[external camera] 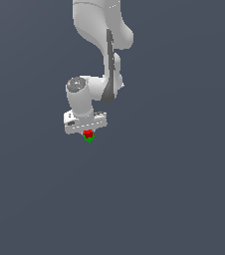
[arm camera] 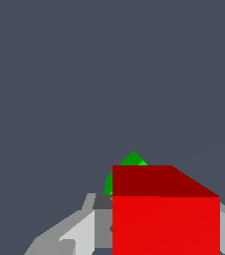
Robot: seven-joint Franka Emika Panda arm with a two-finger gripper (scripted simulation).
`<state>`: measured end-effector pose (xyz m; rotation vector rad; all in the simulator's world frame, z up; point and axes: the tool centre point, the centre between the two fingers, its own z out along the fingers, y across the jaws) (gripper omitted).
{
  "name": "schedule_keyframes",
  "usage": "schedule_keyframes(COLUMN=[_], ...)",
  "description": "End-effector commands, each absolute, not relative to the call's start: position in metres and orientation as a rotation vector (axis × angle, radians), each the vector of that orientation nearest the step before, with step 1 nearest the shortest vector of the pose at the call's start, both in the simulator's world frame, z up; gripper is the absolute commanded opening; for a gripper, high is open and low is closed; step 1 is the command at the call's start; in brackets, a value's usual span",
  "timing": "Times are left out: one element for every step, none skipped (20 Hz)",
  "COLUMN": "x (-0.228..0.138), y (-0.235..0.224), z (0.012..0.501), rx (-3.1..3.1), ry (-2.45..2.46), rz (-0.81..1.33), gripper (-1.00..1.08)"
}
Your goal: Stack the red cube on top of the green cube.
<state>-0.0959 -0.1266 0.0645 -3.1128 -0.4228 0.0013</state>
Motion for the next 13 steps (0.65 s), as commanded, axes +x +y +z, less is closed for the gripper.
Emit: schedule_keyframes(x=[-0.1004, -0.1012, -0.1014, -0.1014, -0.1014, -0.1014, -0.1014, -0.1014, -0.1014, -0.1014, -0.1014, -0.1014, -0.1014], y=[-0.1291, -0.1295, -0.1297, -0.1297, -0.1297, -0.1297, -0.1297, -0.1297, -0.1297, -0.1297, -0.1297, -0.1297, -0.1297], z=[0.0626, 0.0622, 0.0621, 0.0621, 0.0621, 0.0621, 0.0621, 0.0621, 0.0621, 0.0621, 0.0621, 0.0621, 0.0621], rx=[-3.113, -3.113, -3.113, -3.113, -3.113, -3.113, -3.113, -3.113, -3.113, -3.113, -3.113, -3.113, -3.113], ry=[-0.424, -0.424, -0.424, -0.424, -0.424, -0.424, -0.424, -0.424, -0.424, -0.424, -0.424, -0.424, -0.424], rz=[-0.001, -0.001, -0.001, -0.001, -0.001, -0.001, -0.001, -0.001, -0.001, -0.001, -0.001, -0.001, -0.001], gripper=[-1.00, -1.00, -1.00, 1.00, 1.00, 1.00, 1.00, 1.00, 1.00, 1.00, 1.00, 1.00, 1.00])
